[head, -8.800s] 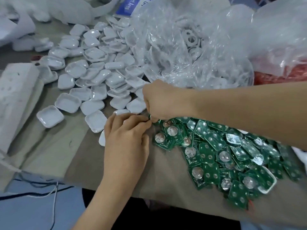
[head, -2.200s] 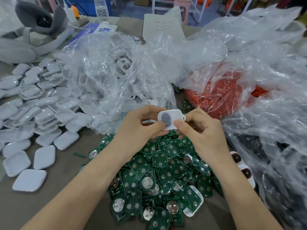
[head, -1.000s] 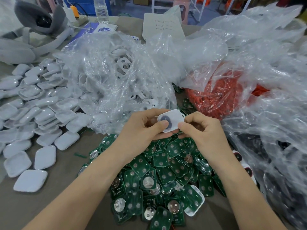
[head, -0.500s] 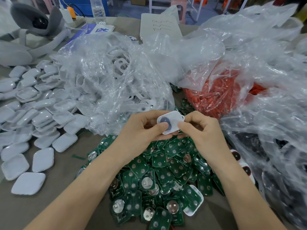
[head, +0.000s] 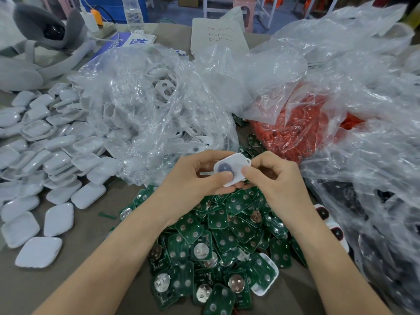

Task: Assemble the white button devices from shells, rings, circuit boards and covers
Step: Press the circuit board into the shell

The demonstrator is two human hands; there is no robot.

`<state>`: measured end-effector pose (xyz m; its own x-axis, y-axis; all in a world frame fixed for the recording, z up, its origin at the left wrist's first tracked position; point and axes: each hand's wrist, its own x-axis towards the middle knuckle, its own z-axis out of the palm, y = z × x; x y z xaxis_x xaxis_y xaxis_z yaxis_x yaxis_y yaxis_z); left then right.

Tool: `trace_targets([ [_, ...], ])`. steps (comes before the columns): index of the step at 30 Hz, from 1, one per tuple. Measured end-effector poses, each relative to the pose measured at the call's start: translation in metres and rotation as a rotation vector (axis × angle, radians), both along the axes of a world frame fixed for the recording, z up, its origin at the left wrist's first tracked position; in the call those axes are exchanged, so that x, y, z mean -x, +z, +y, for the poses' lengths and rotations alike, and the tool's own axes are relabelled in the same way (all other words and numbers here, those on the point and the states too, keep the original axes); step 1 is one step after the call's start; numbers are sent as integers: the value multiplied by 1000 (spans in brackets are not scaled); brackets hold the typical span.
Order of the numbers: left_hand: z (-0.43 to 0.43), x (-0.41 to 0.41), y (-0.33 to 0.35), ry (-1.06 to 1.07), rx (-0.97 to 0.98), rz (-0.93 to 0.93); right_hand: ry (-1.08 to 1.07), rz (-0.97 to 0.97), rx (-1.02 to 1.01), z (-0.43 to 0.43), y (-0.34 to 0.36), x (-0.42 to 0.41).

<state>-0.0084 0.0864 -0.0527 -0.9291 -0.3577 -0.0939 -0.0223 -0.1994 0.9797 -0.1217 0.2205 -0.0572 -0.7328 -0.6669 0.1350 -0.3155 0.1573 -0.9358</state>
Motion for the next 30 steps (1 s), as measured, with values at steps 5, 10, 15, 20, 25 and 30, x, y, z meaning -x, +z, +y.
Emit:
trace_targets([
  [5, -1, 1, -2, 47, -61, -5, 1, -3, 3, 0, -1, 1],
  [10, 0, 2, -3, 76, 15, -9, 7, 11, 14, 1, 0, 1],
  [15, 1, 1, -2, 67, 31, 5, -9, 32, 7, 0, -1, 1],
  [20, 2, 2, -3, 75, 57, 26, -37, 52, -19, 0, -2, 1],
  [25, 2, 1, -3, 52, 114, 16, -16, 19, -38, 0, 0, -1],
  [30, 0, 0, -3, -16, 180, 0, 22, 15, -43, 0, 0, -2],
])
